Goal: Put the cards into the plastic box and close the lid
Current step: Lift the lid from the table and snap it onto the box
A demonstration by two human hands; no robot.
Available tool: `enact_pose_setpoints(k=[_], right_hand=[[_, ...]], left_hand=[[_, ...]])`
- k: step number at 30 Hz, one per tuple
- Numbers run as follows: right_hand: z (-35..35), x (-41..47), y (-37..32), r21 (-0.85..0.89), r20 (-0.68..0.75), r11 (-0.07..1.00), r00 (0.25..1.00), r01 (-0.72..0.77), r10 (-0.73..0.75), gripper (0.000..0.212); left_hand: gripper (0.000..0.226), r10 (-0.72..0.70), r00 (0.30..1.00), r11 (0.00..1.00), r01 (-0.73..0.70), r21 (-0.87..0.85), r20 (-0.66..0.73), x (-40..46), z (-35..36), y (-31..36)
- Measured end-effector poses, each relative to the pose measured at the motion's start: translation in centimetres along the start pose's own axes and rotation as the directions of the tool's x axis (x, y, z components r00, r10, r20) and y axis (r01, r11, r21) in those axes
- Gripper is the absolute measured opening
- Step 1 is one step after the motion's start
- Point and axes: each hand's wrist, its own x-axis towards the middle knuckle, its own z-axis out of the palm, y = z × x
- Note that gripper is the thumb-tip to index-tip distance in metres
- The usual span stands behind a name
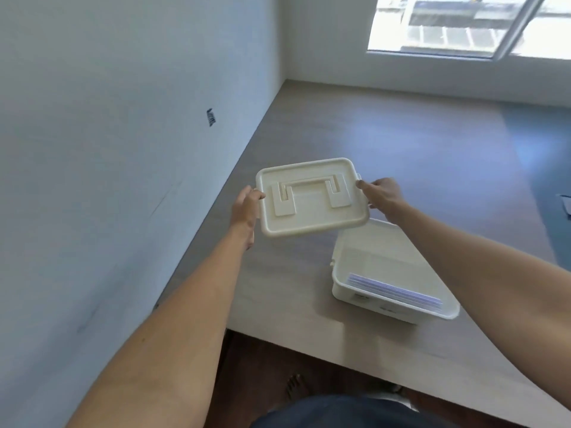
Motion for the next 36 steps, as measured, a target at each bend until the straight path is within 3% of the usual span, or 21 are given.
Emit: enact_pose_setpoints(k=[5,8,12,21,31,36], right_hand=[[-6.8,-2.5,4.0,0.039,-0.125,0.997,0.99,-0.059,0.064,0.03],[-9.2,-4.3,6.3,0.05,-0.194,0.993,0.974,-0.106,0.114,0.031],[-11.2,-7.1,10.0,0.032,-0.223,0.982,0.956,-0.185,0.188,0.032],[-10.1,-12.0,14.9,0.054,-0.421,0.973,0.879,-0.223,0.225,0.035],[-9.2,-12.9,17.8,-0.002,-0.404,0.971,0.888,-0.241,0.22,0.039],[-9.4,-12.8,18.1,0.013,-0.394,0.974,0.894,-0.228,0.215,0.039]], left_hand=[[0.093,0.009,0.987,0.99,-0.032,0.141,0.161,-2.1,6.1,1.4],[0.074,0.015,0.974,0.981,-0.058,0.185,0.226,-3.8,9.1,1.6],[0.066,0.004,0.956,0.966,-0.079,0.247,0.292,-4.9,11.9,0.2],[0.059,0.001,0.95,0.965,-0.083,0.25,0.313,-6.9,13.4,-3.3],[0.059,0.046,0.941,0.942,-0.152,0.298,0.337,-7.5,12.7,-6.3],[0.045,0.076,0.95,0.954,-0.157,0.254,0.301,-7.7,12.3,-7.4]])
